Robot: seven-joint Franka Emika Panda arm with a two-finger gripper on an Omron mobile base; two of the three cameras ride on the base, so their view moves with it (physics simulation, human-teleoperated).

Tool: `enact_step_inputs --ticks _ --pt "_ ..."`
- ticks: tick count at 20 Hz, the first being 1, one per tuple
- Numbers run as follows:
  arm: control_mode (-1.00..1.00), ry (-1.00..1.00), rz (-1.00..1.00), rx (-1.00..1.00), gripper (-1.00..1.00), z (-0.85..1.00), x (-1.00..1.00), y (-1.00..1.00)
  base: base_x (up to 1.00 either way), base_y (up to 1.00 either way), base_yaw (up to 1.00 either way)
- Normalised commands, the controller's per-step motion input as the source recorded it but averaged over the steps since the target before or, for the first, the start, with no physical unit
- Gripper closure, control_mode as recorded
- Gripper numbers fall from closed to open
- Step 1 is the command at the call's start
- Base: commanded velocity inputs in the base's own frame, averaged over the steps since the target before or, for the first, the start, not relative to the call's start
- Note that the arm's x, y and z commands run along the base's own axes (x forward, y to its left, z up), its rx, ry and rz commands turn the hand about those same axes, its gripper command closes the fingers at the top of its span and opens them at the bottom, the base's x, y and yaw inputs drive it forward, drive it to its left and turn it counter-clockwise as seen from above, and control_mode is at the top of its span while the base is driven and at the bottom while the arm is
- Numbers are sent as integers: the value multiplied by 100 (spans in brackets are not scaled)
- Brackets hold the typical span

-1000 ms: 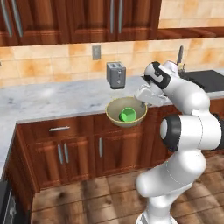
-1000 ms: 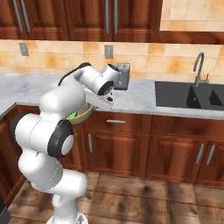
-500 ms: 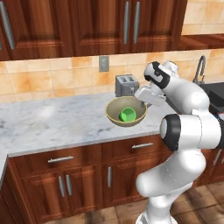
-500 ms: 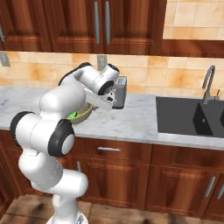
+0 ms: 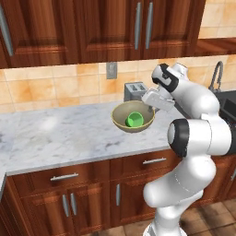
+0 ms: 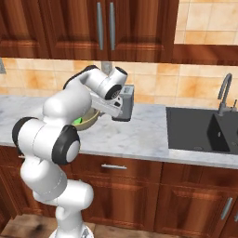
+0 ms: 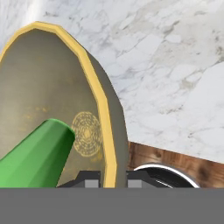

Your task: Place the cup inside the bowl on the dining table and move the bowl to any counter.

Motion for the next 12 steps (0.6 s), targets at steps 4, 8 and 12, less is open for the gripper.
enact_step_inputs --ticks 4,8,12 --pt "100 0 0 0 100 0 0 0 0 0 0" --pt "100 0 0 0 100 0 0 0 0 0 0" --pt "100 0 0 0 100 0 0 0 0 0 0"
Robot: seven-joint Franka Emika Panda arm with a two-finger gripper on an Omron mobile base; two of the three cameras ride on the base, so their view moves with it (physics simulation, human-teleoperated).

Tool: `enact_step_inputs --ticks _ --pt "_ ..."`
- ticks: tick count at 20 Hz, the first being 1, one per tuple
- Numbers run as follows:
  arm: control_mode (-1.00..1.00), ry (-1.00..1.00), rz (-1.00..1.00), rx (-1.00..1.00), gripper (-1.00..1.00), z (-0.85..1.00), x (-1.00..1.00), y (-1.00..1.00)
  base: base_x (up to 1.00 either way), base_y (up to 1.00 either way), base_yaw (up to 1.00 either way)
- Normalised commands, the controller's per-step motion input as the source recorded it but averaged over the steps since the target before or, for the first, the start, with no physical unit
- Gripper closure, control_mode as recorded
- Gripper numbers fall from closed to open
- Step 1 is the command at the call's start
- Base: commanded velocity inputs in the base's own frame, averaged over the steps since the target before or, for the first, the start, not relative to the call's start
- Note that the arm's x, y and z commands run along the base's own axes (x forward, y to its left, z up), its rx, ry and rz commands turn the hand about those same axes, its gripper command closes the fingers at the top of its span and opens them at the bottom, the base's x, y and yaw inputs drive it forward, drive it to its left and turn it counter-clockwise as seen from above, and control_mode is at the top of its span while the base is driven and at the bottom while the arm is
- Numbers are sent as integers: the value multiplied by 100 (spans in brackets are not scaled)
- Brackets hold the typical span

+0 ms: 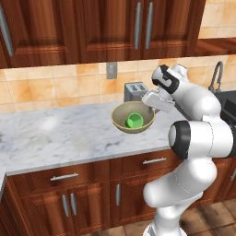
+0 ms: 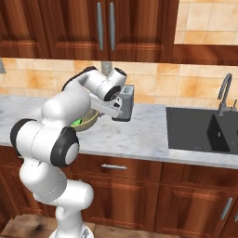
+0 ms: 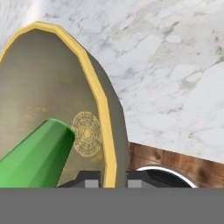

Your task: Place the cup inside the bowl on the dining table and move the bowl to any counter.

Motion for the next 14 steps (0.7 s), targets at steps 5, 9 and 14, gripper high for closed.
enact_step_inputs --ticks 5,9,14 --pt "-100 0 0 0 100 -2 0 1 0 0 0" --pt "-100 -1 0 9 100 -50 0 41 0 0 0" --pt "-100 0 0 7 100 -38 0 67 0 0 0"
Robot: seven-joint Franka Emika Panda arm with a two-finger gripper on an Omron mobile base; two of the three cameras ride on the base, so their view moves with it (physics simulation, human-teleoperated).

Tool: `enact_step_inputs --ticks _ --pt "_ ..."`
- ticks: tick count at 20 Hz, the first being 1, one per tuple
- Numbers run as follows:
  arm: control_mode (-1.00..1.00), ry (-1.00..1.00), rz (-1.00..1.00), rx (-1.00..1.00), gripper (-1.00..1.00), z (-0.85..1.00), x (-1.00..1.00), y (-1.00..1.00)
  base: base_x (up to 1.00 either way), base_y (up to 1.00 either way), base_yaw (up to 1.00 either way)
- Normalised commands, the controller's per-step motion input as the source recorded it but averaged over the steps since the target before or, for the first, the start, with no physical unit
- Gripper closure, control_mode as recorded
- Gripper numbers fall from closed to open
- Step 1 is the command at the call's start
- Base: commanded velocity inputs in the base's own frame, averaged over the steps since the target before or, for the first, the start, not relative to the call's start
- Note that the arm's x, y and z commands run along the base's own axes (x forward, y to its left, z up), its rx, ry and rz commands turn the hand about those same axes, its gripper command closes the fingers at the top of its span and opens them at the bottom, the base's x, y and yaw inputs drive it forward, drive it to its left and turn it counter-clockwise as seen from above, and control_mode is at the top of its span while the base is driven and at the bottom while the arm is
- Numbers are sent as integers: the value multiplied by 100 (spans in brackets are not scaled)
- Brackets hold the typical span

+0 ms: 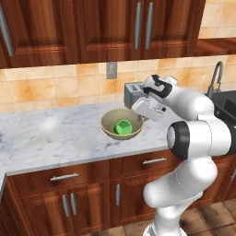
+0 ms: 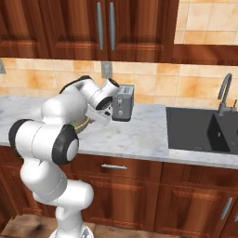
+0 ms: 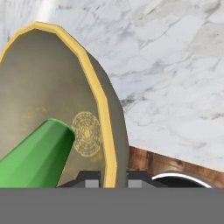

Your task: Place the cup inside the bowl on the dining table and move the bowl to any counter.

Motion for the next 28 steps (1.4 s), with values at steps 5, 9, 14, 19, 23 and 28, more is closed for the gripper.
enact_step_inputs --ticks 5,9,14,19,23,28 --pt "-100 0 -1 0 100 -1 0 71 0 0 0" --pt "-100 0 -6 0 100 -5 17 76 0 0 0" --pt "-100 0 -8 0 100 -7 31 31 0 0 0" --pt "-100 0 -10 0 100 -3 24 29 0 0 0" --pt "-100 0 -10 0 100 -1 6 38 0 0 0" --pt "-100 0 -7 1 100 -11 0 44 0 0 0"
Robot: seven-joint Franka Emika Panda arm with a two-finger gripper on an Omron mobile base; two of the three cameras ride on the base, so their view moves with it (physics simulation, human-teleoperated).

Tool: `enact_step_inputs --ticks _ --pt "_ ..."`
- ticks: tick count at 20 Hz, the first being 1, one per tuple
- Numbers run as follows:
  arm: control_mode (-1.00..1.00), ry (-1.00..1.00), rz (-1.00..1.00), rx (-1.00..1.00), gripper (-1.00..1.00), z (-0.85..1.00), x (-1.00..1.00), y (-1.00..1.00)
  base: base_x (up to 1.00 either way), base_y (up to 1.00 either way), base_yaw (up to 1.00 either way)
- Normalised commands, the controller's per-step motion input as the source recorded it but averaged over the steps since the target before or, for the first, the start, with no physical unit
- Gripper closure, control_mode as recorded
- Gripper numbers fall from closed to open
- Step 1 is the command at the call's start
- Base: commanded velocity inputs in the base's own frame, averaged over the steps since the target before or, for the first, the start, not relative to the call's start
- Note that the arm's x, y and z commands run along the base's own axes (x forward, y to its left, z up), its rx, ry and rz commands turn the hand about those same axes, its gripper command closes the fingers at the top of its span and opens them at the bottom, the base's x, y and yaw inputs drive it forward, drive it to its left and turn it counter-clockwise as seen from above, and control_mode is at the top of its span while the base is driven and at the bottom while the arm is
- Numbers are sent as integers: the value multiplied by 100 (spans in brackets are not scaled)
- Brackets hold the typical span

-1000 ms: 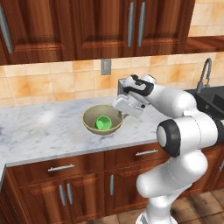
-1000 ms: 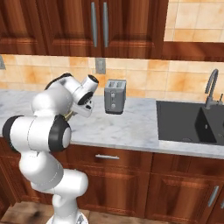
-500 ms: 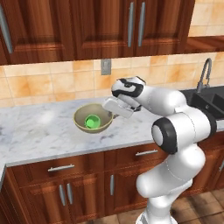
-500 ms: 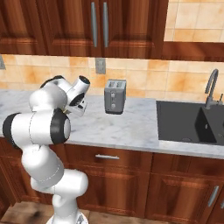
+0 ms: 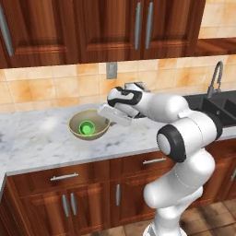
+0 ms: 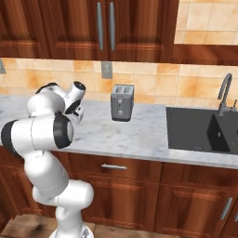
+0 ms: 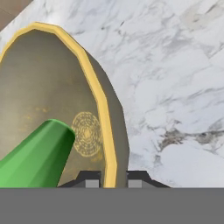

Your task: Place the cup inside the bowl on the dining table and move the bowl to any counter.

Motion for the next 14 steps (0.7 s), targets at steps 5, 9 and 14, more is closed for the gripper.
enact_step_inputs --ticks 5,9,14 --pt "-100 0 -6 1 100 -16 0 30 0 0 0" --pt "-100 1 -5 2 100 -3 0 7 0 0 0" --pt "-100 5 -4 2 100 -18 1 5 0 0 0"
